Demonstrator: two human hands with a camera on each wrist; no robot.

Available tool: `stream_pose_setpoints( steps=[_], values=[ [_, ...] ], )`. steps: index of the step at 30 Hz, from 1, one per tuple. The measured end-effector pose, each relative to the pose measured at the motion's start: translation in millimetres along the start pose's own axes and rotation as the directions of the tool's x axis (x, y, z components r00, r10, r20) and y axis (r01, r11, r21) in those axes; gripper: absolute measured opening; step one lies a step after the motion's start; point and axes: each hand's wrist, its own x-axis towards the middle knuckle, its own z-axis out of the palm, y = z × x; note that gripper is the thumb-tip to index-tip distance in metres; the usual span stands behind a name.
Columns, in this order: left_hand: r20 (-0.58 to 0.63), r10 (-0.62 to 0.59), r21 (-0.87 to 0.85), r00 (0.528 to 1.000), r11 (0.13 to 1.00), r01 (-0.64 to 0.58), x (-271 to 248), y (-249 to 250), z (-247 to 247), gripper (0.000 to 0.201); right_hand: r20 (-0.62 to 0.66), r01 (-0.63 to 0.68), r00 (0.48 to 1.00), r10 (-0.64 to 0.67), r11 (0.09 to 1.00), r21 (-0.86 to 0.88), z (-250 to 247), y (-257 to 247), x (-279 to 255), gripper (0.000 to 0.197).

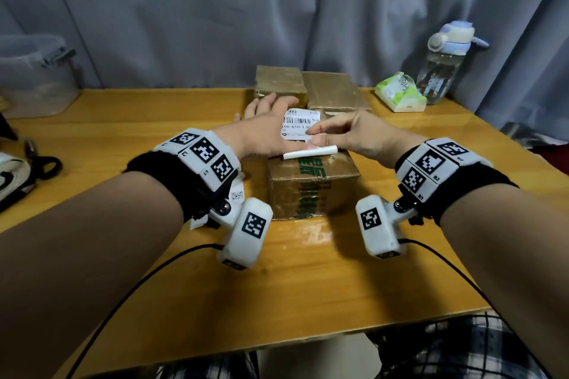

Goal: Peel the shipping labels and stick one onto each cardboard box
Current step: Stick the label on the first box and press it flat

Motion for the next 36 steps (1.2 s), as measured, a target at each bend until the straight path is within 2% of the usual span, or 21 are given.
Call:
stream_pose_setpoints(
  steps=[8, 14, 15, 16, 17, 18, 19, 20, 23, 26, 30, 33, 36],
  values=[
    [0.018, 0.008, 0.022, 1.000, 1.000, -0.008, -17, 5, 2, 0.102, 0.049, 0.024, 0.999, -0.017, 0.990, -0.136, 2, 1, -14, 0.048],
    [0.132, 0.005, 0.027, 0.991, 1.000, -0.008, -32, 7, -3, 0.107, 0.169, -0.038, 0.979, 0.113, 0.918, -0.395, -3, -9, -23, 0.067],
    [0.144, 0.014, 0.016, 0.990, 1.000, -0.016, -32, 6, -5, 0.105, 0.129, -0.039, 0.986, 0.107, 0.893, -0.448, -3, -11, -22, 0.067],
    [0.130, 0.018, -0.005, 0.991, 1.000, -0.018, -31, 6, -6, 0.102, 0.056, -0.018, 0.997, 0.052, 0.868, -0.496, -3, -11, -20, 0.056],
    [0.086, 0.011, -0.033, 0.996, 0.999, -0.008, -30, 5, -6, 0.097, -0.047, 0.001, 0.998, -0.030, 0.850, -0.527, -2, -12, -19, 0.036],
    [0.020, -0.009, -0.056, 1.000, 0.998, 0.010, -28, 5, -5, 0.091, -0.136, 0.026, 0.984, -0.116, 0.846, -0.533, 1, -14, -17, 0.025],
    [-0.041, -0.035, -0.060, 0.999, 0.998, 0.032, -25, 4, -3, 0.086, -0.192, 0.039, 0.968, -0.163, 0.851, -0.524, 5, -17, -17, 0.025],
    [-0.076, -0.054, -0.041, 0.996, 0.998, 0.051, -24, 5, 1, 0.083, -0.196, 0.043, 0.966, -0.167, 0.853, -0.520, 11, -20, -17, 0.029],
    [-0.064, -0.079, -0.002, 0.995, 0.997, 0.079, -26, 5, 13, 0.076, -0.022, 0.059, 0.996, -0.088, 0.811, -0.582, 32, -23, -23, 0.045],
    [-0.056, -0.042, 0.033, 0.998, 0.998, 0.044, -31, 2, 13, 0.083, 0.093, 0.049, 0.996, 0.014, 0.762, -0.646, 37, -20, -31, 0.052],
    [0.013, -0.008, 0.113, 1.000, 0.994, 0.007, -40, -1, 1, 0.095, 0.163, 0.019, 0.976, 0.141, 0.695, -0.718, 25, -21, -34, 0.054],
    [0.117, -0.041, 0.117, 0.992, 0.993, 0.027, -48, -5, -8, 0.093, 0.191, -0.032, 0.954, 0.231, 0.712, -0.701, 13, -24, -38, 0.052],
    [0.139, -0.024, 0.154, 0.990, 0.988, 0.002, -50, -5, -18, 0.089, 0.167, -0.041, 0.959, 0.231, 0.691, -0.721, 5, -29, -40, 0.052]
  ],
)
